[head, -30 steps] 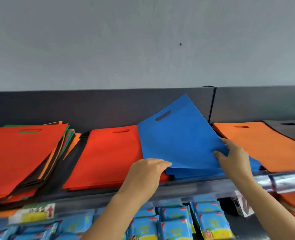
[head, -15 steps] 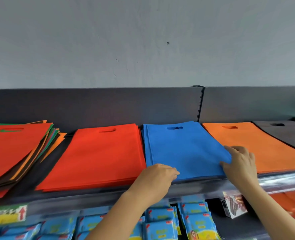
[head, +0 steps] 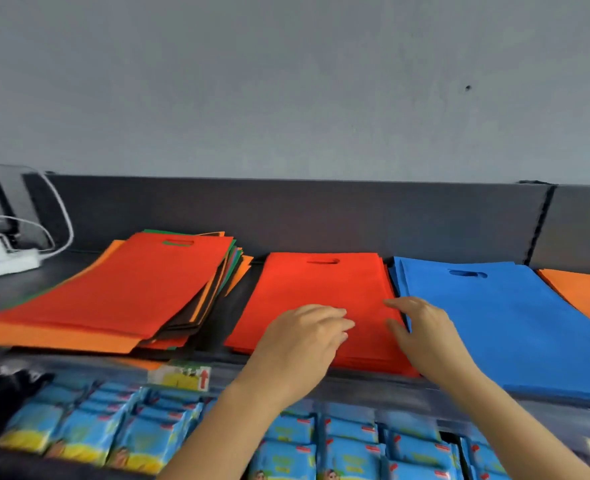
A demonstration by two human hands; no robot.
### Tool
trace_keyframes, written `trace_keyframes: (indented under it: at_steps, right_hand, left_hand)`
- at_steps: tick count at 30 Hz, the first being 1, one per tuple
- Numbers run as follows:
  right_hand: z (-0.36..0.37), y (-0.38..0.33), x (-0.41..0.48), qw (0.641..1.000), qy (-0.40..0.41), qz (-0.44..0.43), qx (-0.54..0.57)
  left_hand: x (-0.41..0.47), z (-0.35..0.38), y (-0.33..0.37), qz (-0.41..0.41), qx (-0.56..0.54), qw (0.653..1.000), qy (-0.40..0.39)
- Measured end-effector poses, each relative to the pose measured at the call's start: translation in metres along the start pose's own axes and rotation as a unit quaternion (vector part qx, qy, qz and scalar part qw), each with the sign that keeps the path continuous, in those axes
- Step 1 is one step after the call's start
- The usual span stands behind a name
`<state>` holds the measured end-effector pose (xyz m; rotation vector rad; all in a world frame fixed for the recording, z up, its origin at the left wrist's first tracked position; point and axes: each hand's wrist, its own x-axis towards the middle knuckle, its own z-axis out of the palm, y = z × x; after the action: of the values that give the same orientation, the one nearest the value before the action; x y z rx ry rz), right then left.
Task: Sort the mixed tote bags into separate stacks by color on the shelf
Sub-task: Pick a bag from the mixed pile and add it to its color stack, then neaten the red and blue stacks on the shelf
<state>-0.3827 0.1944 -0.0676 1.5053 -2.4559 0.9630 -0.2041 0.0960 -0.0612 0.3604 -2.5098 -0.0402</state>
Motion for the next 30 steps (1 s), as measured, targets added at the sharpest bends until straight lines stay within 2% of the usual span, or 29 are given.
trace_keyframes:
  at_steps: [6, 13, 18, 22, 26, 30]
  right_hand:
    - [0.068, -0.109, 0.015, 0.986, -0.041, -0.150, 0.056]
    - [0.115, -0.217, 0.019, 0.963, -0.108, -0.238, 0.067]
    - [0.138, -0.258, 0.027, 0.950, -0.204, -0.234, 0.005]
    - [0.146, -0.266, 0.038, 0.955, -0.192, -0.220, -0.047]
    - [0.148, -0.267, 0.054, 0.968, -0.182, -0.170, -0.015]
    - [0.154, -0.268, 0.064, 0.977, -0.169, -0.130, -0.006]
  left_hand:
    - [-0.067, -0.074, -0.087, -0.155, 0.085, 0.983, 0.046]
    - [-0.127, -0.126, -0.178, -0.279, 0.131, 0.951, 0.020]
    - [-0.144, -0.142, -0.223, -0.327, 0.135, 0.932, -0.077]
    - [-0.150, -0.149, -0.243, -0.346, 0.107, 0.916, -0.176]
    - [-0.147, -0.154, -0.251, -0.340, 0.099, 0.914, -0.197]
    - [-0.142, -0.153, -0.266, -0.319, 0.109, 0.925, -0.178]
